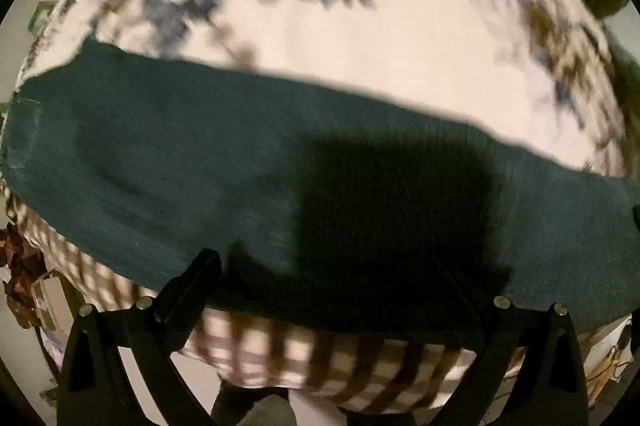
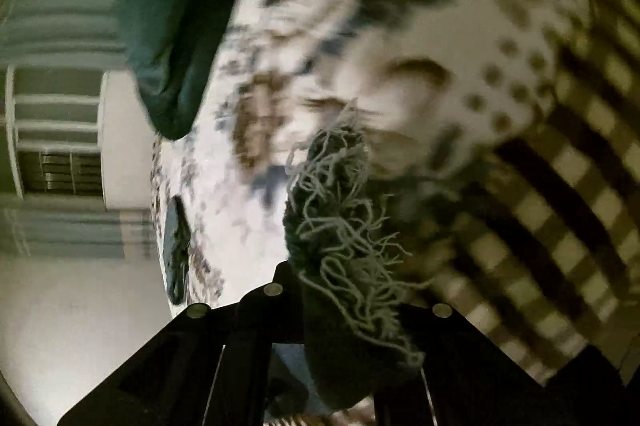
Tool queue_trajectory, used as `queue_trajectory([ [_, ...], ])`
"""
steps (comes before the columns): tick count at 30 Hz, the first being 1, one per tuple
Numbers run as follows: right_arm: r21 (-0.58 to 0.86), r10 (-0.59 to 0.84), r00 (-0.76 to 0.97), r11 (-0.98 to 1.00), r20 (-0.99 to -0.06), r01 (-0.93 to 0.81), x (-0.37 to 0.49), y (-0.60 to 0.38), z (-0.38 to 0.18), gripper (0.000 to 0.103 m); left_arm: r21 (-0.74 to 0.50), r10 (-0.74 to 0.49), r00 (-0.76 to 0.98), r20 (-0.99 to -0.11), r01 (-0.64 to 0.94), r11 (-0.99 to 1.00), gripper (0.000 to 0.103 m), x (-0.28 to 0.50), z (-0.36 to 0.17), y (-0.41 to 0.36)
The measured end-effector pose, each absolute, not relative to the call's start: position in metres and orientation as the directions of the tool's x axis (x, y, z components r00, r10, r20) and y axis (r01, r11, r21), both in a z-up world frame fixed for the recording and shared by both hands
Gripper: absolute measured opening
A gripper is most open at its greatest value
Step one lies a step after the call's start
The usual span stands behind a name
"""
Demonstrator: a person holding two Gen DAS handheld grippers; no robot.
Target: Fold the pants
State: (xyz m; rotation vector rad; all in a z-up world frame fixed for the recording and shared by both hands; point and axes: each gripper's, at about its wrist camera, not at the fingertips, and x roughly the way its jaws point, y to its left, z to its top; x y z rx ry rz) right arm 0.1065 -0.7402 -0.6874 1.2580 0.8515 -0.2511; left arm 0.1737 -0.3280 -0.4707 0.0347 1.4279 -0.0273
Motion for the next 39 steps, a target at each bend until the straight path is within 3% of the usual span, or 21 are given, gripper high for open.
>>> queue_trajectory([
  [9, 0.682, 0.275, 0.655, 0.523, -0.703, 0.512, 0.150, -0.649, -0.560, 0.007, 0.043, 0.056, 0.269, -0.962, -0.055, 0.998, 0.103, 0.195, -0.379, -0.214],
  [17, 0.616, 0.296, 0.614, 0.672, -0.732, 0.411, 0.196, -0.494, -0.507, 0.007, 0.043, 0.086, 0.256, -0.963, -0.169, 0.985, 0.103, 0.197, -0.366, -0.092],
  [22, 0.534, 0.289, 0.542, 0.760, -0.789, 0.372, 0.229, -0.371, -0.533, 0.007, 0.071, 0.125, 0.211, -0.969, -0.245, 0.967, 0.103, 0.185, -0.389, 0.004],
  [28, 0.407, 0.266, 0.406, 0.856, -0.875, 0.318, 0.259, -0.227, -0.620, 0.007, 0.152, 0.195, 0.120, -0.973, -0.295, 0.943, 0.103, 0.158, -0.428, 0.088],
  [33, 0.227, 0.128, 0.301, 0.919, -0.945, 0.323, 0.273, -0.165, -0.686, 0.008, 0.207, 0.237, 0.060, -0.970, -0.313, 0.927, 0.103, 0.134, -0.450, 0.130],
  [39, 0.006, -0.051, 0.254, 0.976, -0.966, 0.216, 0.278, -0.126, -0.697, 0.014, 0.228, 0.239, -0.006, -0.971, -0.326, 0.918, 0.103, 0.118, -0.467, 0.140],
])
